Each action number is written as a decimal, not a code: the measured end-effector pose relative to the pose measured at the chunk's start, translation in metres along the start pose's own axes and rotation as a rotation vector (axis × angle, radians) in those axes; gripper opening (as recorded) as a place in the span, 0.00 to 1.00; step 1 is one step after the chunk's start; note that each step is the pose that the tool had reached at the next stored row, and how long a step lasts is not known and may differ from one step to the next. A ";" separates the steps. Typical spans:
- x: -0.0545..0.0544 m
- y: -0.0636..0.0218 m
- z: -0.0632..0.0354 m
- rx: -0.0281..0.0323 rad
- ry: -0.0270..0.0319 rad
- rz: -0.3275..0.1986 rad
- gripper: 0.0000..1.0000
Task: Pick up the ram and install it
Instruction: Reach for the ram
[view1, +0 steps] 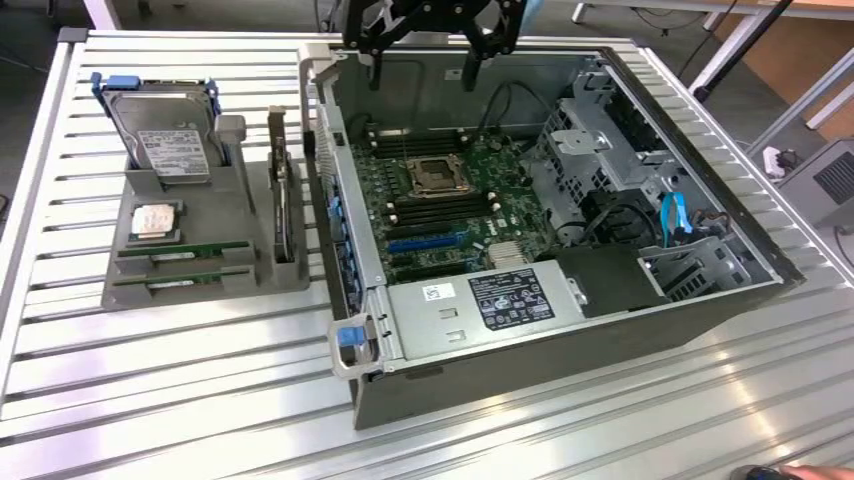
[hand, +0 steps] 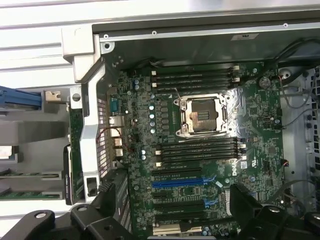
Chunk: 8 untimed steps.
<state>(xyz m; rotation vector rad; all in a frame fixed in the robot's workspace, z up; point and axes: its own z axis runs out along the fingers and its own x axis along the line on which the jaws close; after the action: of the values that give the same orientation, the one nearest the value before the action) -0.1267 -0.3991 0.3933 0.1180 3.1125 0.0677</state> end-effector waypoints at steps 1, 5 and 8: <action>0.002 -0.0002 0.0000 0.0000 0.0001 0.000 0.99; 0.007 -0.0009 -0.0002 0.0000 0.0000 0.000 0.99; 0.012 -0.0015 -0.0002 0.0000 0.0000 0.000 0.99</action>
<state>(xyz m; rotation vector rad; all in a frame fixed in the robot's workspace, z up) -0.1389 -0.3997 0.3932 0.1181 3.1125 0.0676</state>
